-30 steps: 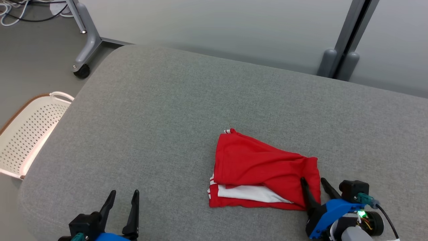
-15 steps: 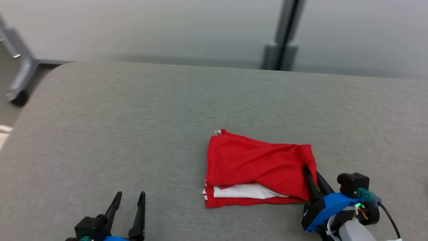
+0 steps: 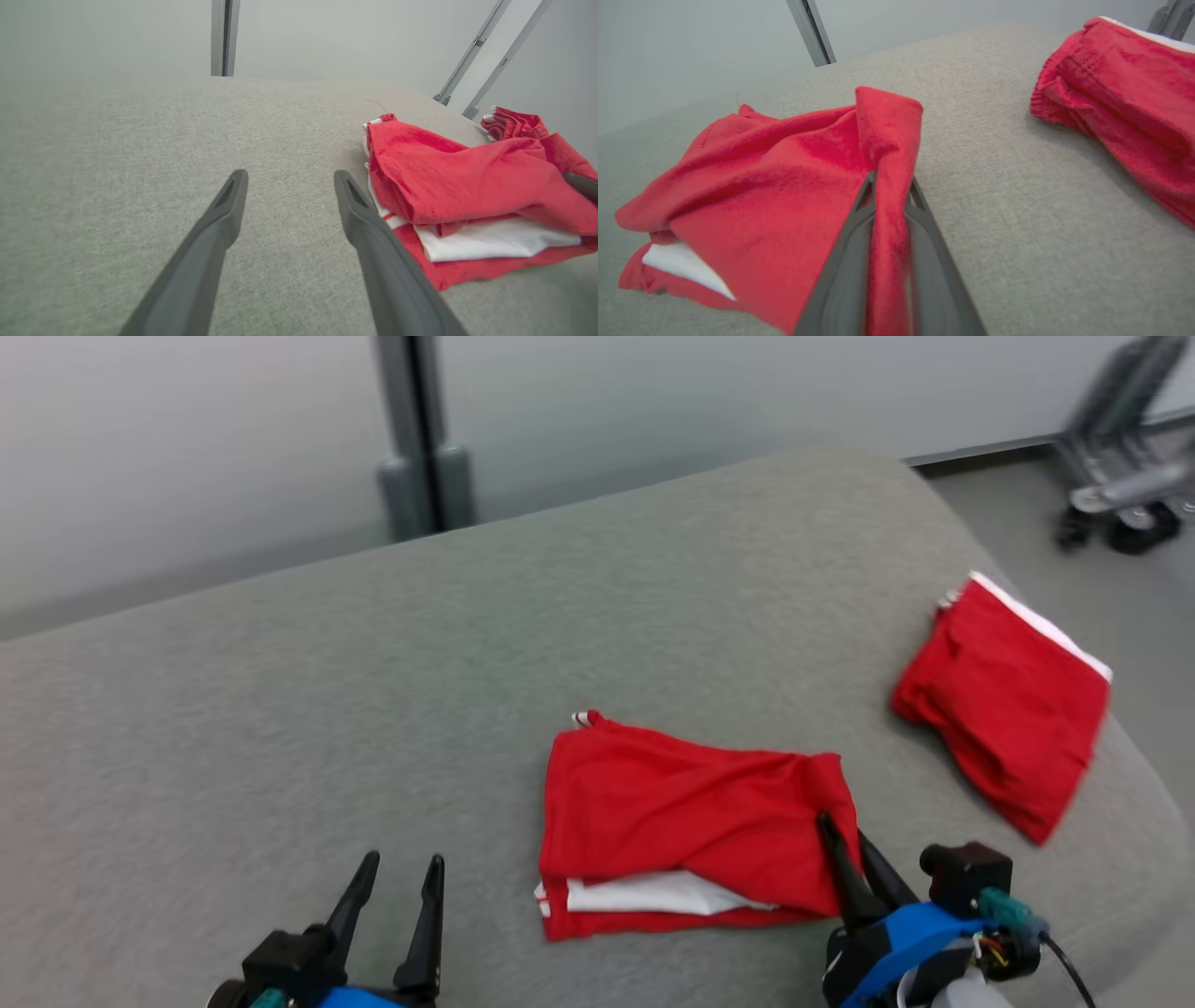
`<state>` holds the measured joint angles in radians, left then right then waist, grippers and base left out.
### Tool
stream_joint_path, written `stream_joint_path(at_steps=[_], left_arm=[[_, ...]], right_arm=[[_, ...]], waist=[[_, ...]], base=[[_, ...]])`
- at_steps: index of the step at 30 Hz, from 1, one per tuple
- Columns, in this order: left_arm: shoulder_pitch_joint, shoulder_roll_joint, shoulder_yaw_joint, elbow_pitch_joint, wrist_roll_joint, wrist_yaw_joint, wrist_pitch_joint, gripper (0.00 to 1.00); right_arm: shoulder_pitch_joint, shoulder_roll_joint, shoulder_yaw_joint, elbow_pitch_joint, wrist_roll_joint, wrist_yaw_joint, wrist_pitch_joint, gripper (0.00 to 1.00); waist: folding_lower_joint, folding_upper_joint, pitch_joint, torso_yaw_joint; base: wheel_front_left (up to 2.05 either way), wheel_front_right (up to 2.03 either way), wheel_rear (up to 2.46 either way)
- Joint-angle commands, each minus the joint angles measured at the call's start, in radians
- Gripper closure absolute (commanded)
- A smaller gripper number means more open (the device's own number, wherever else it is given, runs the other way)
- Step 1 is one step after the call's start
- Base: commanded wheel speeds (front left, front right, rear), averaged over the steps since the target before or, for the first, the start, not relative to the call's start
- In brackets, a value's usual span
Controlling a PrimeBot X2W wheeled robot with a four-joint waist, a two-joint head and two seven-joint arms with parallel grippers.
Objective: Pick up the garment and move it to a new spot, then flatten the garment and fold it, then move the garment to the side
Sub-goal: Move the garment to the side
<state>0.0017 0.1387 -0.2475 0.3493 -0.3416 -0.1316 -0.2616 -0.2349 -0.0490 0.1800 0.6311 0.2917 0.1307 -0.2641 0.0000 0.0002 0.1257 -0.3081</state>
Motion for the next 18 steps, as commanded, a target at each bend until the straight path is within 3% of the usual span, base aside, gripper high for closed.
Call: stream_joint_path(at_steps=[1, 6, 10, 18], left_arm=[[0.006, 0.005, -0.010, -0.005, 0.004, 0.002, -0.004, 0.00], [0.004, 0.019, -0.021, -0.018, 0.005, 0.002, -0.004, 0.00], [0.000, 0.039, -0.039, -0.027, -0.002, 0.002, -0.004, 0.00], [-0.001, 0.082, -0.050, -0.033, -0.030, 0.002, -0.004, 0.00]], right_arm=[[0.019, -0.004, -0.003, -0.011, 0.002, 0.000, 0.000, 1.00], [0.040, -0.004, 0.001, -0.030, -0.006, 0.000, 0.000, 1.00], [0.011, -0.004, -0.022, -0.039, -0.054, 0.000, 0.000, 1.00], [-0.127, -0.003, -0.252, -0.036, -0.319, 0.000, 0.006, 1.00]], waist=[[0.0000, -0.0002, -0.037, -0.061], [0.0000, -0.0002, -0.012, -0.121], [0.0000, -0.0002, 0.016, -0.123], [0.0000, -0.0002, 0.062, -0.061]], base=[[0.00, 0.00, 0.00], [0.00, 0.00, 0.00], [0.00, 0.00, 0.00], [0.00, 0.00, 0.00]])
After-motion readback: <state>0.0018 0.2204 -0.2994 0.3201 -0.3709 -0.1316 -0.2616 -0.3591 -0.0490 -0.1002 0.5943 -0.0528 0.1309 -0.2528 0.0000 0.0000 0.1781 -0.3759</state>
